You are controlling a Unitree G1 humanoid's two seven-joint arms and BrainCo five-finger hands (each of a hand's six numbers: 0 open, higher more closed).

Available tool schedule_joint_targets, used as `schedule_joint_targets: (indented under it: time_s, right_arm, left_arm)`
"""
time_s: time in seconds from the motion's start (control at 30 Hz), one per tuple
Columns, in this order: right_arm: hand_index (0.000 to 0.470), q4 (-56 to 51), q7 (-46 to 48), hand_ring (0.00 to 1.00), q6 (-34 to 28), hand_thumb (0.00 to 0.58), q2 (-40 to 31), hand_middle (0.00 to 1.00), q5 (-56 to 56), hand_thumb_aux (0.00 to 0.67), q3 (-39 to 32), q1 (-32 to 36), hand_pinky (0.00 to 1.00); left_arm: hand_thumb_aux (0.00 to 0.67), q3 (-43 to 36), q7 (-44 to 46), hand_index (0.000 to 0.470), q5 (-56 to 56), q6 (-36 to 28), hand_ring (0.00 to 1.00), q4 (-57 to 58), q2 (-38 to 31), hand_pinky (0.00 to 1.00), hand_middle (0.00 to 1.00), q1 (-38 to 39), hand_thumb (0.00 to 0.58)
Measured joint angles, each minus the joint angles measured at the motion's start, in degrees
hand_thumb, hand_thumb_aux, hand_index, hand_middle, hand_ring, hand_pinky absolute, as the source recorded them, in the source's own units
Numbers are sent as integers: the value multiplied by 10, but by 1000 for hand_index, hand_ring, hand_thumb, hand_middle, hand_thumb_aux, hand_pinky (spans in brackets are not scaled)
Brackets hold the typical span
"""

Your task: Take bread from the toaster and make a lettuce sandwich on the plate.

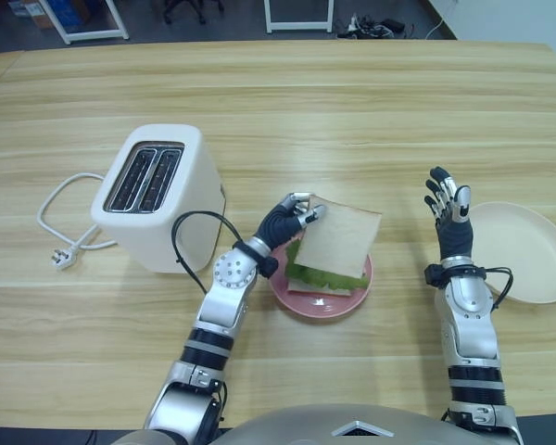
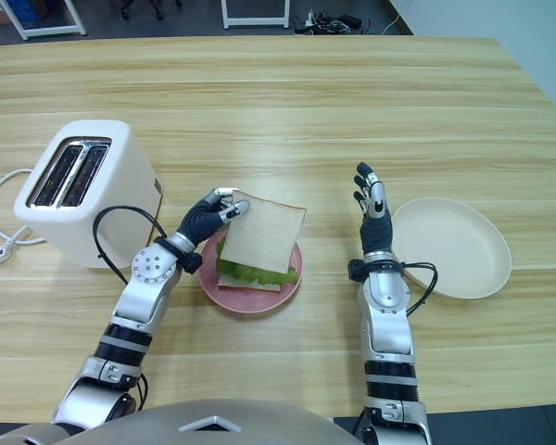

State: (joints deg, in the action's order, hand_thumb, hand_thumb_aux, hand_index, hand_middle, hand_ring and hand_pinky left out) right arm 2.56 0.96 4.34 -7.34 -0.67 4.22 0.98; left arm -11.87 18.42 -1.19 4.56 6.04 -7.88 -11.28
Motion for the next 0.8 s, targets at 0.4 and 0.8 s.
schedule_joint_targets:
  time_s: [0.4,0.8]
  right_arm:
    - [0,-7,-2,0,7,0,5,0,7,0,-4,0,0]
    - [0,6,-22,0,20,0,-4,0,73,0,-21,-11,0]
  left_arm:
    - [670,-8,-61,470,-72,-48,1000,-21,-1,1000,1000,32,580]
    - [670,-11,-36,470,-84,-64,1000,-28,-36,1000,1000,48,580]
